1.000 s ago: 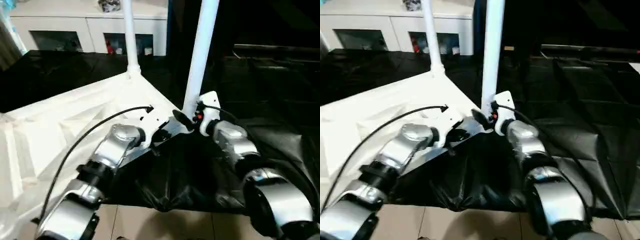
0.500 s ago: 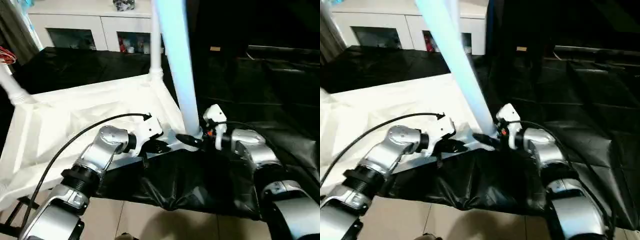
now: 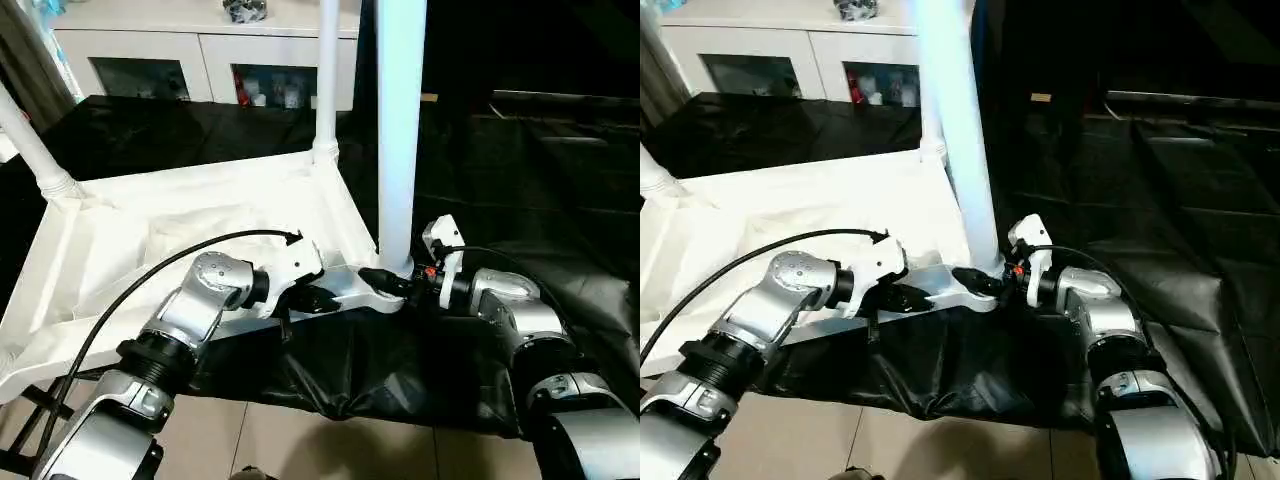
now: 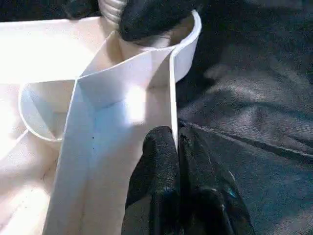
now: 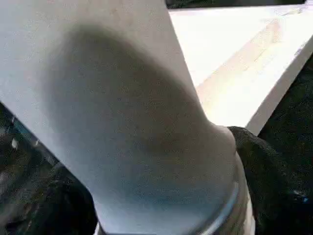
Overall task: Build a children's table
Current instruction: Insert table leg to table base
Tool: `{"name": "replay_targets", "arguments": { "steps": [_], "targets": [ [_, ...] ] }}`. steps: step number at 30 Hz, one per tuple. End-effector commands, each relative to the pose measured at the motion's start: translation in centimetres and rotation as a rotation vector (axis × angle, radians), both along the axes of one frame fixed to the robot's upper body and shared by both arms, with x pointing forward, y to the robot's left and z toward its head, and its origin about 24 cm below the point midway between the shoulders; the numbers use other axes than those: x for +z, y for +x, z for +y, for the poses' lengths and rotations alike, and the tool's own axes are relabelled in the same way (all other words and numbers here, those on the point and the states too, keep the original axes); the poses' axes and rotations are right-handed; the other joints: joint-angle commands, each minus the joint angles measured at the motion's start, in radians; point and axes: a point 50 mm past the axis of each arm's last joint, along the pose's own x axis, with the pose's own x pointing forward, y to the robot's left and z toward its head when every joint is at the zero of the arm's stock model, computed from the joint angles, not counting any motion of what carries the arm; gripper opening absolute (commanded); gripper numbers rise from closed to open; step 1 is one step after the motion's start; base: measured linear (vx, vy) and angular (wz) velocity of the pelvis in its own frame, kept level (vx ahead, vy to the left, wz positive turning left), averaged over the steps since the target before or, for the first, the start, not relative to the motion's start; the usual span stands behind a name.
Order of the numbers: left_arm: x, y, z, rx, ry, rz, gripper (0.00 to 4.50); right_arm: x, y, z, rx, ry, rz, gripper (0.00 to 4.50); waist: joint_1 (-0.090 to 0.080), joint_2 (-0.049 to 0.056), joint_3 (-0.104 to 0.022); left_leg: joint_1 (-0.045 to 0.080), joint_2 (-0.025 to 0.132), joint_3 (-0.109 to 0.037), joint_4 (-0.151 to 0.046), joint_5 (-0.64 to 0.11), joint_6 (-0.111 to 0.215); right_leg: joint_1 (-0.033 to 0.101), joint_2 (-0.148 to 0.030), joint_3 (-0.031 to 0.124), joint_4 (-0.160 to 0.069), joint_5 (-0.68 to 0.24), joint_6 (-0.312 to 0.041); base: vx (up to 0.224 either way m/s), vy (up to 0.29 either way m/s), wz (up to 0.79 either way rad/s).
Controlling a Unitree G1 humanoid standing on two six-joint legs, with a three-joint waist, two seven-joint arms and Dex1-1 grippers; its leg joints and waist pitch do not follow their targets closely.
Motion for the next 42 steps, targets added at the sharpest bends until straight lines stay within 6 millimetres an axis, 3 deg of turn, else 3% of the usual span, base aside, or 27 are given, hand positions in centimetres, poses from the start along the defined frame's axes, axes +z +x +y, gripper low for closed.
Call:
{"name": "replay_targets", "arguments": {
  "steps": [1, 4, 6, 7, 10, 16, 20, 22, 27, 28, 29, 30, 38, 42],
  "targets": [
    [1.8, 0.0, -0.9, -0.074, -0.050, -0.079, 0.00, -0.5, -0.3, -0.1, -0.034, 0.041, 0.026, 3.24, 0.001, 0.003, -0.084, 0.019, 0.039, -0.005, -0.068, -0.208, 0.064, 0.065, -0.056, 0.044, -0.056, -0.160, -0.273, 0.000, 0.000, 0.00],
    [2.3, 0.5, -0.7, -0.033, -0.083, -0.079, 0.00, -0.7, -0.5, 0.3, -0.027, 0.045, 0.018, 3.24, 0.002, 0.007, -0.084, 0.019, 0.039, -0.005, -0.068, -0.207, 0.062, 0.064, -0.055, 0.044, -0.055, -0.148, -0.273, 0.000, 0.000, 0.00],
    [2.8, 0.6, -0.6, -0.030, -0.120, -0.080, 0.45, -0.5, -0.5, 0.5, -0.026, 0.053, 0.011, 3.24, 0.002, 0.006, -0.084, 0.017, 0.037, -0.005, -0.067, -0.202, 0.063, 0.066, -0.056, 0.044, -0.054, -0.142, -0.275, 0.000, 0.000, 0.00],
    [3.1, 0.6, -0.5, -0.027, -0.140, -0.084, 0.56, -0.4, -0.4, 0.6, -0.025, 0.057, 0.008, 3.24, 0.002, 0.010, -0.084, 0.017, 0.037, -0.005, -0.067, -0.207, 0.060, 0.066, -0.056, 0.044, -0.055, -0.149, -0.275, 0.000, 0.000, 0.00],
    [4.2, 0.5, -0.3, -0.037, -0.238, -0.064, 0.74, -0.2, -0.4, 0.8, -0.023, 0.070, 0.000, 3.24, 0.003, 0.008, -0.083, 0.017, 0.038, -0.005, -0.068, -0.212, 0.055, 0.067, -0.057, 0.043, -0.053, -0.145, -0.288, 0.000, 0.000, 0.00],
    [6.5, 0.6, -0.4, -0.045, -0.433, -0.067, 1.28, 0.2, -0.3, 1.0, -0.016, 0.081, -0.013, 3.24, -0.001, 0.007, -0.080, 0.018, 0.034, -0.002, -0.068, -0.225, 0.057, 0.065, -0.054, 0.044, -0.059, -0.210, -0.267, 0.000, 0.000, 0.00],
    [7.7, 0.8, -1.4, -0.037, -0.538, -0.090, 1.65, 0.5, -0.4, 1.4, 0.007, 0.087, -0.020, 3.24, -0.002, 0.006, -0.081, 0.018, 0.034, -0.003, -0.068, -0.221, 0.056, 0.066, -0.054, 0.045, -0.062, -0.225, -0.254, 0.000, 0.000, 0.00],
    [7.8, 0.9, -1.7, -0.035, -0.551, -0.092, 1.65, 0.5, -0.4, 1.5, 0.013, 0.088, -0.021, 3.24, -0.001, 0.005, -0.081, 0.018, 0.035, -0.003, -0.068, -0.214, 0.061, 0.066, -0.053, 0.045, -0.061, -0.218, -0.253, 0.000, 0.000, 0.00],
    [7.9, 1.3, -3.1, -0.019, -0.562, -0.114, 2.22, 1.0, -0.4, 1.9, 0.035, 0.097, -0.034, 3.22, -0.002, 0.004, -0.083, 0.016, 0.034, -0.003, -0.065, -0.191, 0.076, 0.068, -0.051, 0.044, -0.059, -0.181, -0.258, 0.000, 0.000, 0.00],
    [8.0, 1.3, -3.3, -0.021, -0.573, -0.113, 2.32, 1.1, -0.4, 1.9, 0.037, 0.097, -0.035, 3.22, -0.001, 0.005, -0.083, 0.016, 0.034, -0.003, -0.065, -0.189, 0.077, 0.068, -0.052, 0.043, -0.059, -0.181, -0.257, 0.000, 0.000, 0.00],
    [8.1, 1.2, -3.6, -0.026, -0.589, -0.109, 2.32, 1.1, -0.4, 1.9, 0.040, 0.096, -0.036, 3.22, 0.000, 0.014, -0.083, 0.016, 0.033, -0.003, -0.064, -0.190, 0.077, 0.068, -0.052, 0.043, -0.059, -0.187, -0.256, 0.000, 0.000, 0.00],
    [8.2, 1.2, -3.8, -0.033, -0.599, -0.107, 2.46, 1.1, -0.4, 1.9, 0.043, 0.095, -0.036, 3.22, -0.001, 0.010, -0.083, 0.016, 0.033, -0.002, -0.064, -0.193, 0.077, 0.067, -0.052, 0.043, -0.063, -0.189, -0.253, 0.000, 0.000, 0.00],
    [9.0, 1.0, -5.5, -0.032, -0.688, -0.115, 2.64, 1.3, -0.9, 2.1, 0.101, 0.091, -0.037, 3.20, 0.000, 0.006, -0.084, 0.015, 0.034, -0.004, -0.064, -0.195, 0.086, 0.070, -0.051, 0.042, -0.063, -0.188, -0.255, 0.000, 0.000, 0.00],
    [9.3, 1.1, -5.6, -0.031, -0.710, -0.096, 2.31, 1.6, -0.9, 2.0, 0.108, 0.092, -0.042, 3.20, 0.000, 0.006, -0.082, 0.015, 0.033, -0.004, -0.064, -0.201, 0.082, 0.070, -0.051, 0.042, -0.066, -0.211, -0.246, 0.000, 0.000, 0.00]
  ]
}}
